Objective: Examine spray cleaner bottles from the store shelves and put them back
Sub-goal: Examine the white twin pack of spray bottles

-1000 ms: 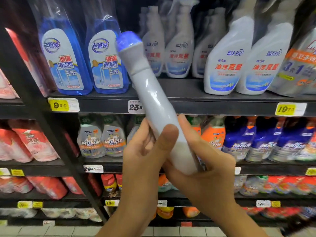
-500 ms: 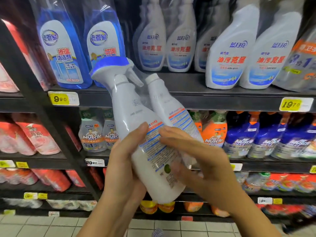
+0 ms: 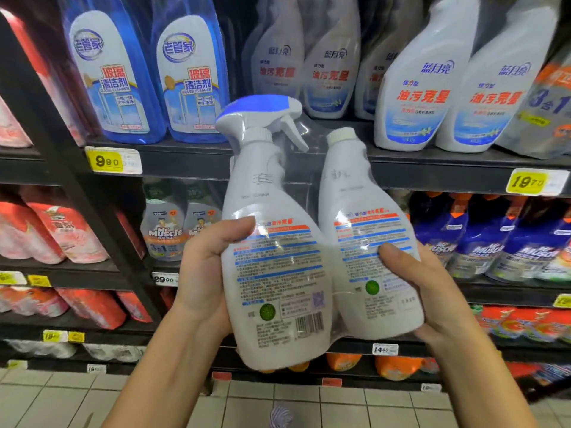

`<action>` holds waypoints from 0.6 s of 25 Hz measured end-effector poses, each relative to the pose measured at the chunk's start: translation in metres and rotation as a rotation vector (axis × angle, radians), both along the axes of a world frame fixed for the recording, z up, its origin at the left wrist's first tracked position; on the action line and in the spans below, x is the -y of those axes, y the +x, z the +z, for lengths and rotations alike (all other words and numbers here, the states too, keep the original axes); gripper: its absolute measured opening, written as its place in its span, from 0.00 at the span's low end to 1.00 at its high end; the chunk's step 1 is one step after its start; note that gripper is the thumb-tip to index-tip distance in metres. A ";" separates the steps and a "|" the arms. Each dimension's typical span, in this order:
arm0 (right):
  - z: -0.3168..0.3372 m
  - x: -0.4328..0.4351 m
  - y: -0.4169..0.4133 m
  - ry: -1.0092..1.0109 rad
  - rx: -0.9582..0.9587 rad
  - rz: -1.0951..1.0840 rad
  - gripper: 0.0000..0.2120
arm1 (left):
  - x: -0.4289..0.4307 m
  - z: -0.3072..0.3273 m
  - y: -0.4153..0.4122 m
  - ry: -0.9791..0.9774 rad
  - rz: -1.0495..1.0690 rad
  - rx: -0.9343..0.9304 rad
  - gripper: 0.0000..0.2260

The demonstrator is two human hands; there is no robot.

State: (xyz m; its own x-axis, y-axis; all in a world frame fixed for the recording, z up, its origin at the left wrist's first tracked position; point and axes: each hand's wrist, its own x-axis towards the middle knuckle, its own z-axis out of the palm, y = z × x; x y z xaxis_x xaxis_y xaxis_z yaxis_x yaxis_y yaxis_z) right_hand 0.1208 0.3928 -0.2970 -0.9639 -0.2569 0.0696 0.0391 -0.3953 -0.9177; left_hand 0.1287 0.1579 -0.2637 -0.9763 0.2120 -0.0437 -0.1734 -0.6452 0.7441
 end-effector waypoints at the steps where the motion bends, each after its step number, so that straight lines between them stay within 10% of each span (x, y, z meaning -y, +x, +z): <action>1: -0.003 0.002 0.004 0.001 -0.007 -0.032 0.26 | 0.002 -0.003 -0.002 -0.022 -0.028 0.006 0.09; 9: 0.014 0.005 0.006 -0.029 -0.115 -0.289 0.19 | 0.015 -0.015 -0.015 -0.414 -0.056 -0.289 0.22; 15: 0.035 0.012 -0.011 -0.142 -0.035 -0.305 0.17 | -0.010 -0.004 -0.019 -0.283 0.104 -0.239 0.24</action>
State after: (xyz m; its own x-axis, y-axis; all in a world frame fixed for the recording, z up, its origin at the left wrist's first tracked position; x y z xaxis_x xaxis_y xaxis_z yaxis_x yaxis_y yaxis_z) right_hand 0.1093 0.3809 -0.2615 -0.9914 0.0571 0.1180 -0.1306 -0.5079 -0.8514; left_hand 0.1097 0.1676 -0.2680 -0.9817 0.1235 0.1452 0.0821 -0.4136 0.9068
